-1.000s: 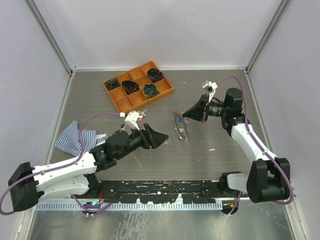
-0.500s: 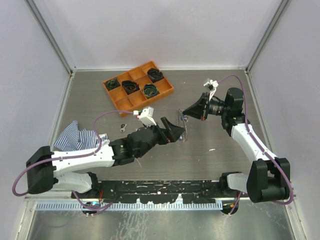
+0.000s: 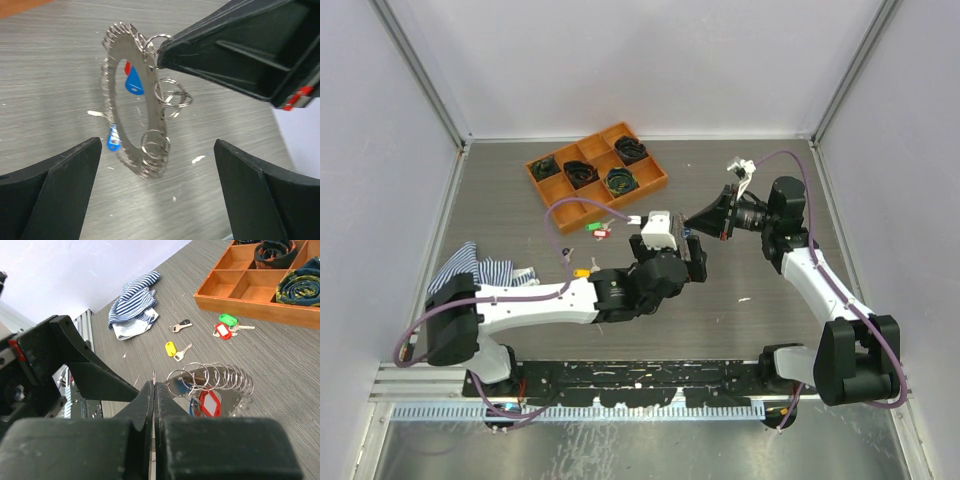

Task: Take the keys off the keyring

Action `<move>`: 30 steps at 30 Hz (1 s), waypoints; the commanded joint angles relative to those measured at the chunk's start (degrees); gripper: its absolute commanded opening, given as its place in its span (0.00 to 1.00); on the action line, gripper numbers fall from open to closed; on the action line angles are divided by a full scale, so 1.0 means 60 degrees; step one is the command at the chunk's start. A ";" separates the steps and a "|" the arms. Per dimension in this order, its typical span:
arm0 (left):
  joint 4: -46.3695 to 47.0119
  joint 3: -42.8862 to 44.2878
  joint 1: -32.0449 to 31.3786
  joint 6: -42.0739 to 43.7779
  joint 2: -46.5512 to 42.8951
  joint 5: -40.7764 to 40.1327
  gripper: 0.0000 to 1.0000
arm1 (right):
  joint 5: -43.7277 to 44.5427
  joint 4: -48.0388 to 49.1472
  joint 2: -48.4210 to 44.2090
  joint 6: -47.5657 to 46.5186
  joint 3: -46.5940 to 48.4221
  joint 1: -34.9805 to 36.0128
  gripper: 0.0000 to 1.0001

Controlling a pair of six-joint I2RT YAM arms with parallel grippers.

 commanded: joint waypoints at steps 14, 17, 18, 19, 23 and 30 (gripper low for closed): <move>0.0508 0.1112 0.0563 0.2833 0.1432 -0.0933 0.62 | 0.0281 0.0769 -0.0247 0.0448 0.0034 0.0146 0.01; 0.0702 0.1024 0.0603 0.3204 0.1497 -0.0985 0.48 | 0.0416 0.0768 -0.0256 0.0611 0.0004 0.0187 0.01; 0.0792 0.0979 0.0628 0.3321 0.1503 -0.0979 0.47 | 0.0455 0.0764 -0.0251 0.0654 0.0004 0.0194 0.01; 0.0892 0.0933 0.0646 0.3446 0.1499 -0.0947 0.47 | 0.0475 0.0767 -0.0252 0.0682 -0.0009 0.0255 0.01; 0.1319 0.0715 0.0722 0.4055 0.1465 -0.0759 0.33 | 0.0559 0.0771 -0.0269 0.0762 -0.0011 0.0431 0.01; 0.1977 0.0044 0.0804 0.5272 0.1017 -0.0315 0.00 | 0.0595 0.0681 -0.0291 0.0733 0.0027 0.0616 0.01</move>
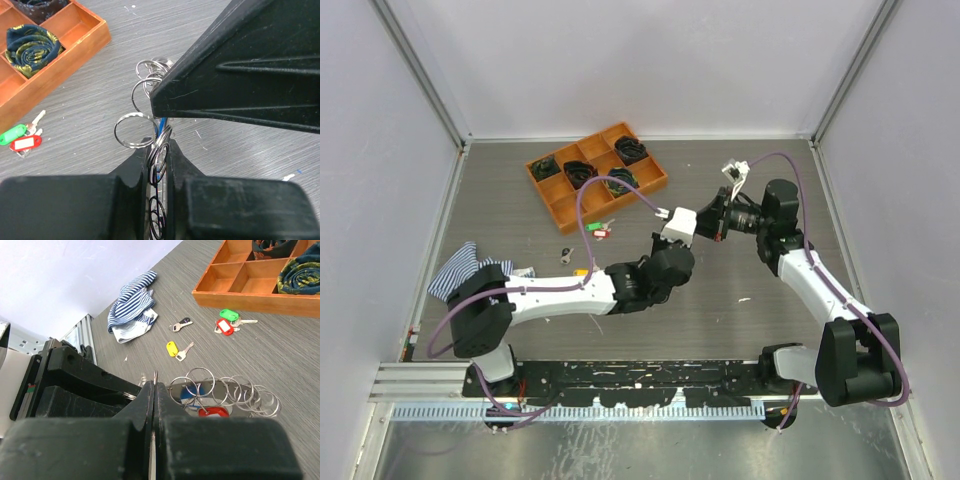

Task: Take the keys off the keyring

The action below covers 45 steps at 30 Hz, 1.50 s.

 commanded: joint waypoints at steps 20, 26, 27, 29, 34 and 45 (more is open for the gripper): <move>0.1279 -0.2768 0.0776 0.1514 -0.3314 0.4295 0.00 | -0.0826 -0.1914 -0.0741 -0.2022 0.1176 0.0181 0.40; 0.1751 -0.4073 0.1153 0.1806 -0.4846 0.5539 0.00 | -0.1800 -0.2525 -0.0767 -0.3352 0.1286 0.0166 0.45; 0.1932 -0.4282 0.1186 0.1847 -0.5055 0.5681 0.00 | -0.2092 -0.2635 -0.0765 -0.3758 0.1240 0.0168 0.46; 0.2473 -0.4772 0.1250 0.1964 -0.5428 0.6045 0.00 | -0.2646 -0.2963 -0.0840 -0.5039 0.1079 0.0255 0.47; 0.4055 -0.5794 0.1339 0.2298 -0.5904 0.6796 0.00 | -0.3056 -0.5761 -0.0912 -0.9258 0.1237 0.0546 0.55; 0.5804 -0.5952 0.1427 0.0599 -0.6023 0.6537 0.00 | -0.2350 -0.9123 -0.0790 -1.3756 0.1795 0.1492 0.52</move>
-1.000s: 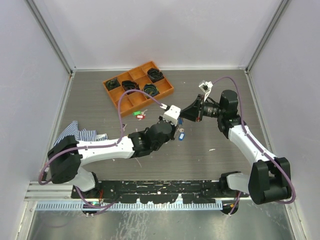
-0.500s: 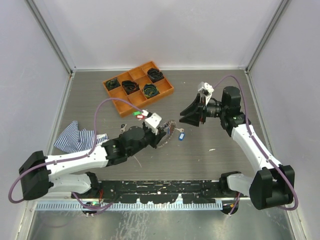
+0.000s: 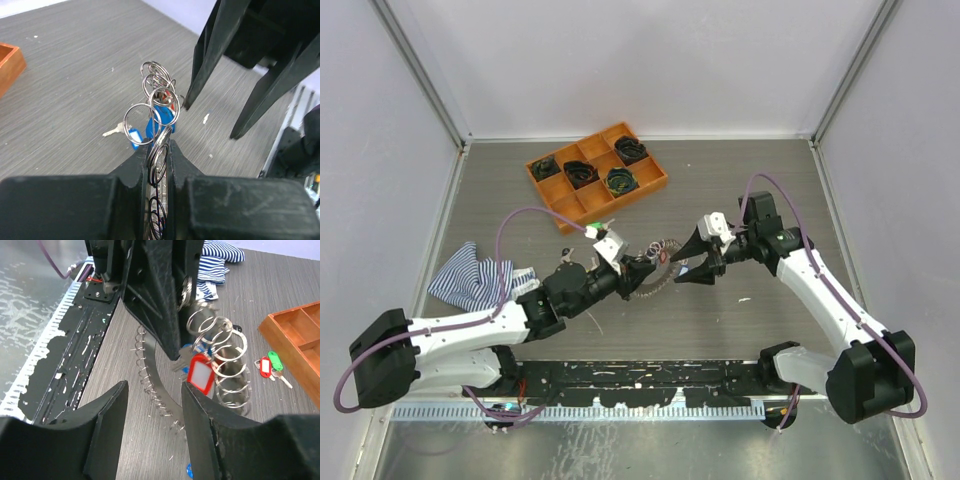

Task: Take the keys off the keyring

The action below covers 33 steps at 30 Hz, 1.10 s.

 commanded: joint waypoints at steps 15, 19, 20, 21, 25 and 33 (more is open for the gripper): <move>0.1376 0.0527 0.0061 -0.3923 -0.0293 -0.1073 0.00 | 0.1248 0.0893 -0.0373 0.0145 0.0171 0.0444 0.58; 0.0948 0.0829 0.0064 -0.4381 -0.0197 -0.1053 0.00 | 0.1895 0.1903 -0.0367 0.1246 -0.0071 0.0681 0.59; 0.0777 0.0923 0.0060 -0.4539 -0.0178 -0.1046 0.00 | 0.2023 0.2130 -0.0368 0.1470 -0.0128 0.0724 0.59; 0.0722 0.0989 0.0059 -0.4674 -0.0132 -0.1045 0.00 | 0.2122 0.2297 -0.0372 0.1657 -0.0170 0.0761 0.59; 0.0487 0.1187 0.0045 -0.5124 0.0049 -0.0951 0.00 | 0.2729 0.3142 -0.0395 0.2551 -0.0395 0.0857 0.60; -0.0181 0.1698 -0.0048 -0.5543 0.0303 -0.0808 0.00 | 0.3121 0.3993 -0.0437 0.3293 -0.0671 0.1009 0.57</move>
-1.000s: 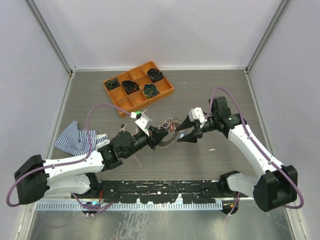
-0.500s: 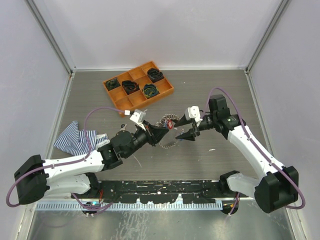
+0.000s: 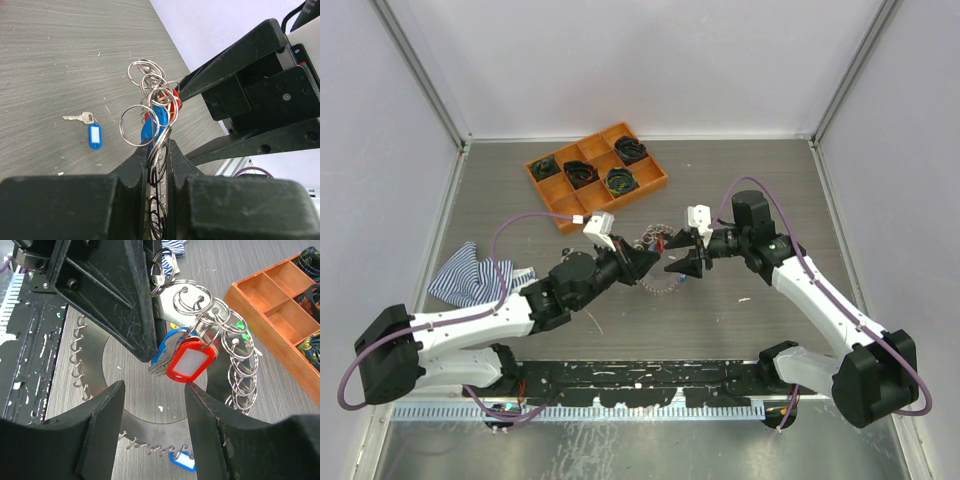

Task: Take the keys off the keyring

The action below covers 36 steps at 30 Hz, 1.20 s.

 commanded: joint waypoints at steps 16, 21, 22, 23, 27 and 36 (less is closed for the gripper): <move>-0.0968 0.1673 -0.0290 -0.0635 0.0064 0.0142 0.00 | 0.1633 0.1744 -0.0399 0.1767 -0.0059 0.0251 0.41; -0.1726 0.1977 -0.0296 -0.0413 -0.0080 0.0027 0.00 | 0.1735 0.1616 -0.0443 0.1881 0.0079 0.0244 0.27; -0.1876 0.2027 -0.0298 -0.0344 -0.0127 0.0000 0.00 | 0.1768 0.1566 -0.0458 0.1892 0.0116 0.0255 0.24; -0.2036 0.2077 -0.0298 -0.0277 -0.0171 -0.0051 0.00 | 0.1799 0.1518 -0.0464 0.1890 0.0149 0.0233 0.23; -0.3106 0.2621 -0.0290 0.0296 -0.0259 -0.0191 0.00 | 0.1710 0.1390 -0.0492 0.1947 0.0251 0.0154 0.24; -0.8199 0.5747 -0.0408 0.3122 0.0540 -0.0501 0.00 | 0.1027 0.1457 -0.0585 0.2388 0.0368 -0.0024 0.42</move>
